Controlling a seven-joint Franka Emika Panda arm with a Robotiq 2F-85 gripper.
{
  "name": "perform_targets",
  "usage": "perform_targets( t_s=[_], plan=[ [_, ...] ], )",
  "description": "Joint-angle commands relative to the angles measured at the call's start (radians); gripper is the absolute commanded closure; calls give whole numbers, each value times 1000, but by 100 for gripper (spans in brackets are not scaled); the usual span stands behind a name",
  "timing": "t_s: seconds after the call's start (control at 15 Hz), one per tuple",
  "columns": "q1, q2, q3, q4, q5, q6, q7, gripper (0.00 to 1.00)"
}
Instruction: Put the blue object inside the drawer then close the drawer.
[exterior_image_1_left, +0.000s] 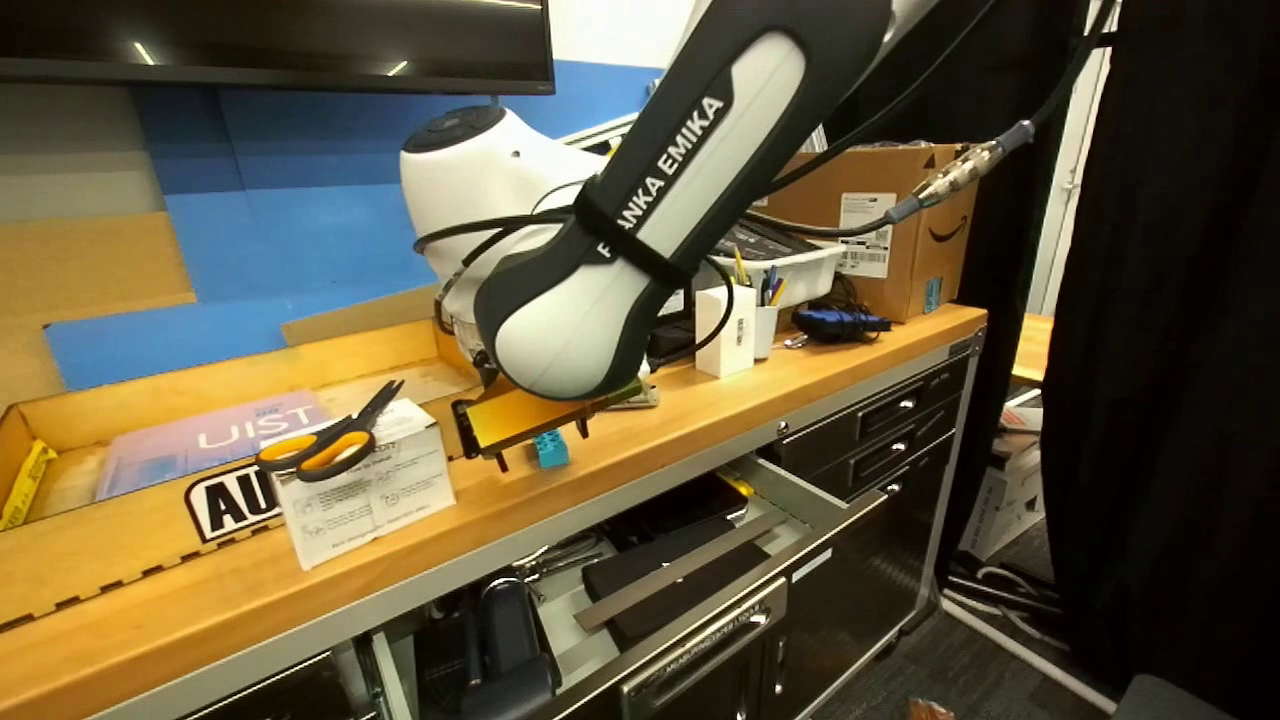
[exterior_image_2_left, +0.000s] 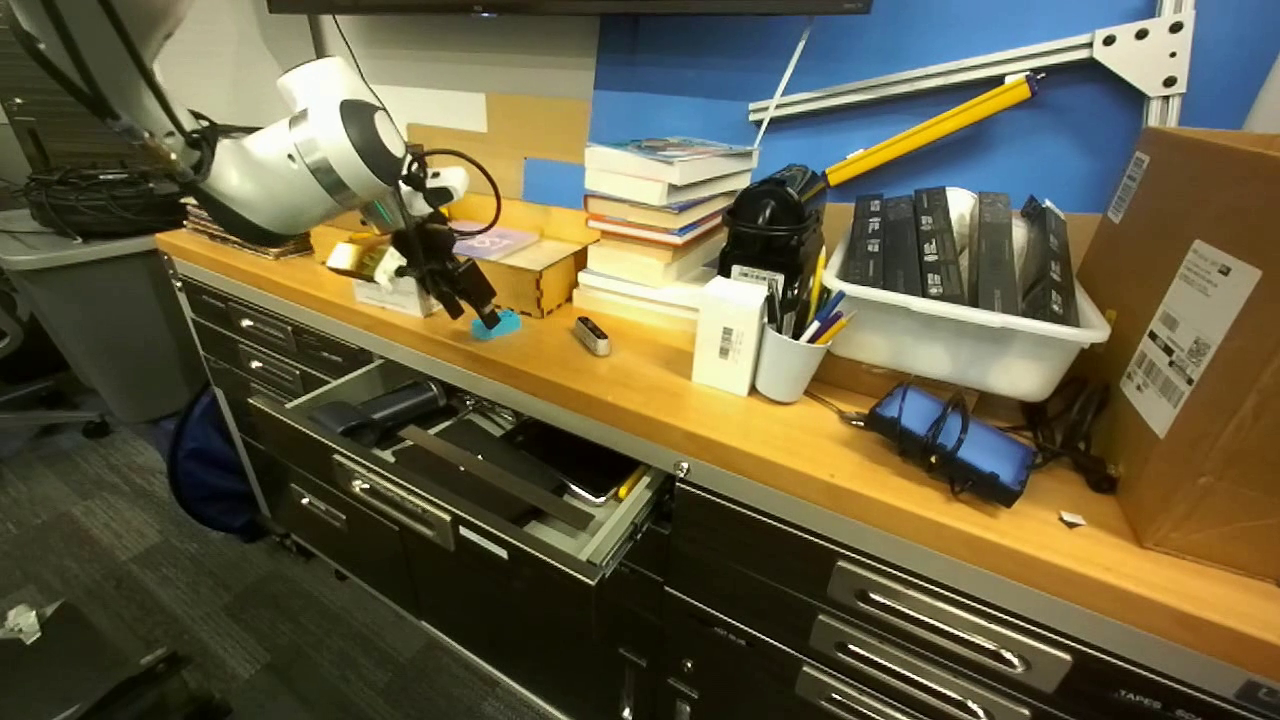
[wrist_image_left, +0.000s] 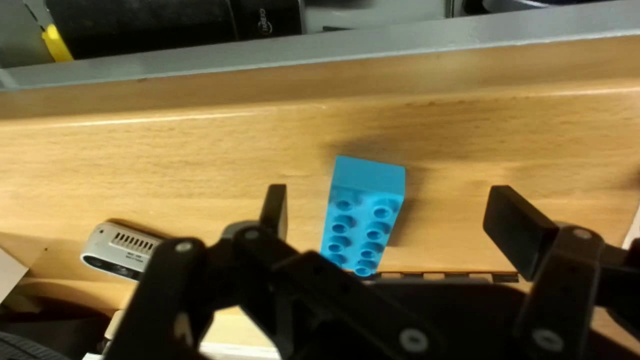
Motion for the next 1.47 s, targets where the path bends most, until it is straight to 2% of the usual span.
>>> perform_targets(
  t_s=[0.0, 0.2, 0.33, 0.47, 0.53, 0.6, 1.07, 1.27, 1.4],
  plan=[
    [56, 66, -61, 87, -51, -2, 86, 26],
    [78, 73, -89, 102, -83, -3, 135, 51],
    [82, 61, -95, 93, -93, -10, 158, 65],
    [73, 33, -87, 55, -91, -8, 145, 82],
    [65, 8, -80, 24, -79, -5, 128, 87],
    [55, -13, -71, -8, -63, -4, 103, 83],
    [-24, -300, -42, -395, 92, 12, 35, 85],
    [-48, -349, -42, -483, 35, 37, 107, 85],
    [-65, -335, -35, -489, -20, 63, 189, 85]
  ],
)
